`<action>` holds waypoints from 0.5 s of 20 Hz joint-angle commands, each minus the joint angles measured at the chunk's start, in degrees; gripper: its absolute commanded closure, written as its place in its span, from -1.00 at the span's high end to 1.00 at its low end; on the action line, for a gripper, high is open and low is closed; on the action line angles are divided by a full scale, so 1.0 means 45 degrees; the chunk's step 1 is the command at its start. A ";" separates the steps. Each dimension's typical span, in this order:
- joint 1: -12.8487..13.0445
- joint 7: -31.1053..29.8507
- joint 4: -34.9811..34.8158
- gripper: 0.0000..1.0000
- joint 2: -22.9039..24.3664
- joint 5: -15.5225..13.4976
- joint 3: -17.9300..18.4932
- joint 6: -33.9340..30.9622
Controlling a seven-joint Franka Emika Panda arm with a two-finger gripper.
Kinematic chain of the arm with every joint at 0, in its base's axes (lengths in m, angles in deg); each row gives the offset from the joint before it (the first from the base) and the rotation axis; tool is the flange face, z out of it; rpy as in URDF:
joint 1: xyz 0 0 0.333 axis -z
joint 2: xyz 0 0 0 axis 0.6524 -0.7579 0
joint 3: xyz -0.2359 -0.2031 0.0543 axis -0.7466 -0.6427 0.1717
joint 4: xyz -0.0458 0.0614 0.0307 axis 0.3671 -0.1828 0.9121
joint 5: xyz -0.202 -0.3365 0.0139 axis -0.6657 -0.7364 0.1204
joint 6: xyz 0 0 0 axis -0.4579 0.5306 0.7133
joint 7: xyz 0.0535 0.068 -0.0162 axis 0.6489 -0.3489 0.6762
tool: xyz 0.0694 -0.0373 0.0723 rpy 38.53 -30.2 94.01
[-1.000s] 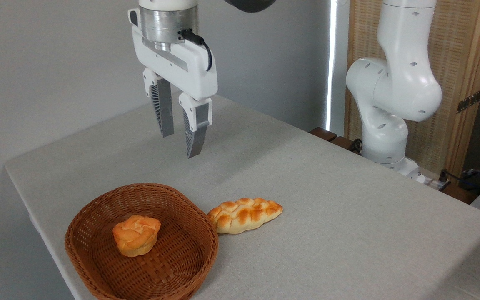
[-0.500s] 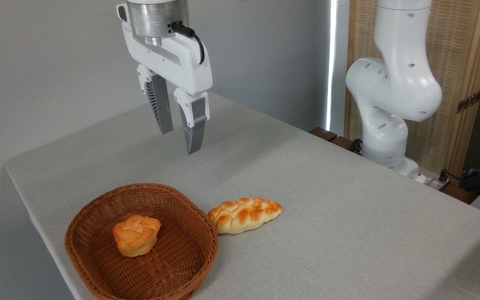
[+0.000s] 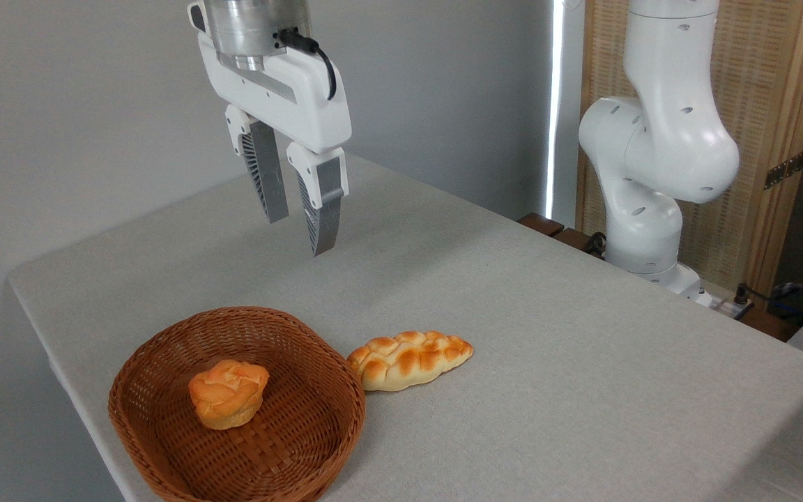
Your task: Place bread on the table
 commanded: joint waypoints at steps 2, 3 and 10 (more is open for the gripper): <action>0.0074 -0.0114 0.0448 1.00 -0.0116 0.0180 0.0092 -0.0467; 0.0074 -0.0113 0.0448 1.00 -0.0116 0.0180 0.0112 -0.0467; 0.0074 -0.0074 0.0487 1.00 -0.0135 0.0958 -0.0005 -0.0993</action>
